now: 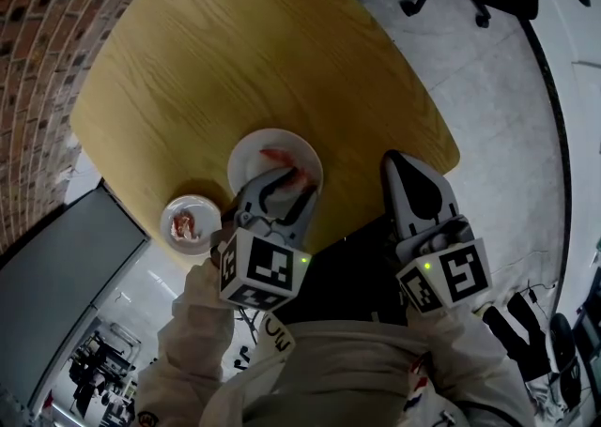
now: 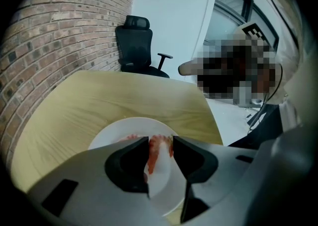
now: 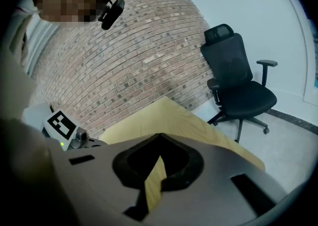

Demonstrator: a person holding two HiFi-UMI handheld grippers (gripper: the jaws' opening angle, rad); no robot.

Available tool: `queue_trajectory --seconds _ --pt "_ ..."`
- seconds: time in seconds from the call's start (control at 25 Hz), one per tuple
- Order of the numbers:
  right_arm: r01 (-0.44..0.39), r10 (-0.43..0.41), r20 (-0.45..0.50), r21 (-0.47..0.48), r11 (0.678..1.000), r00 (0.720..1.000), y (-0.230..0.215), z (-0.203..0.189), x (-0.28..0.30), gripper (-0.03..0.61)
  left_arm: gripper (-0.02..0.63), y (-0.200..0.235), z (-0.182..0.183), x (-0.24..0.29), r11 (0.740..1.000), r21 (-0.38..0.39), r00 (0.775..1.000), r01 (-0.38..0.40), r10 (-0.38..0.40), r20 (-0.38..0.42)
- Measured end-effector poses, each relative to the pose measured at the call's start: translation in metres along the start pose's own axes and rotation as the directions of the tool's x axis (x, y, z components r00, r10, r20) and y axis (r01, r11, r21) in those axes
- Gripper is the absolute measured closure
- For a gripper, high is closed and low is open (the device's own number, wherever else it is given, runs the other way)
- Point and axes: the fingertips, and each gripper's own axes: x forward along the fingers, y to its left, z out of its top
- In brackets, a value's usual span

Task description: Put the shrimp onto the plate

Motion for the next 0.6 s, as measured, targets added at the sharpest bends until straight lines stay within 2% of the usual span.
queue_trajectory --seconds 0.6 --pt "-0.026 0.026 -0.008 -0.023 0.999 1.0 0.008 0.006 0.003 0.554 0.456 0.001 0.003 -0.016 0.999 -0.02 0.999 -0.029 0.029 0.029"
